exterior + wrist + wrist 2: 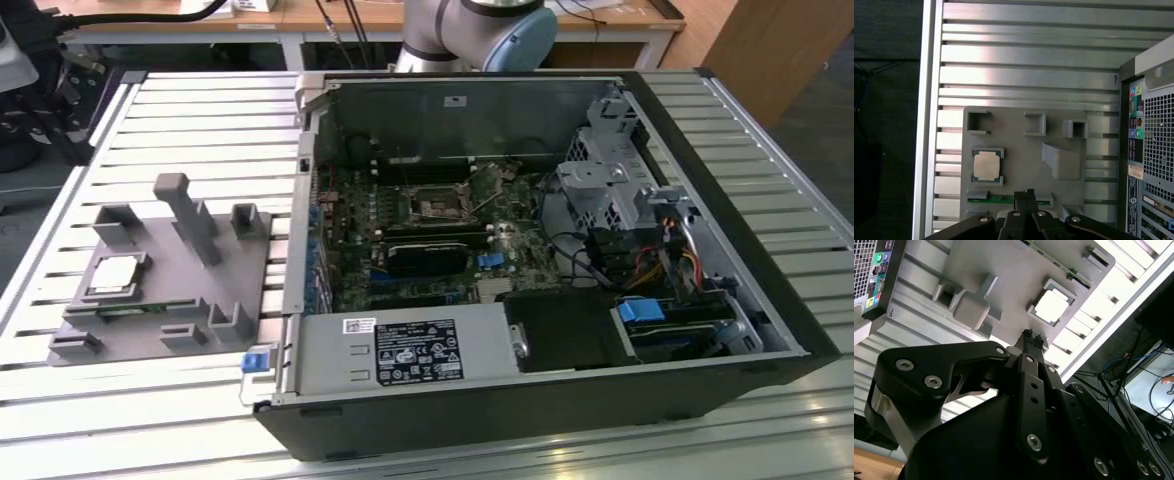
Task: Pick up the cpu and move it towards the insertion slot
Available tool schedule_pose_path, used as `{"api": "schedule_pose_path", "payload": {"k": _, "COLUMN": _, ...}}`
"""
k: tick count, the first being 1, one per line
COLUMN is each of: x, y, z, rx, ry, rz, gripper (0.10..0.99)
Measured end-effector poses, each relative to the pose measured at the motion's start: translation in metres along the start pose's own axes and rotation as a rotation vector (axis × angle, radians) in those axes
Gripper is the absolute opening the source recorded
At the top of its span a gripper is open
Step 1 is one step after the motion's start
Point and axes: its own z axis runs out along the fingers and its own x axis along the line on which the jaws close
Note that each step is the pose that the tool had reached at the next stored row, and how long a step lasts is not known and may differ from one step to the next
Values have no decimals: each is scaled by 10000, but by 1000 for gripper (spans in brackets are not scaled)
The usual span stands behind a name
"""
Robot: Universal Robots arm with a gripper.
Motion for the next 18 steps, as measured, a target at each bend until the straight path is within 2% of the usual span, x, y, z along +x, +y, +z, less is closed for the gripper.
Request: {"api": "schedule_pose_path", "payload": {"k": 18, "x": 56, "y": 1, "z": 15, "rx": 1, "ry": 0, "rz": -1, "gripper": 106}}
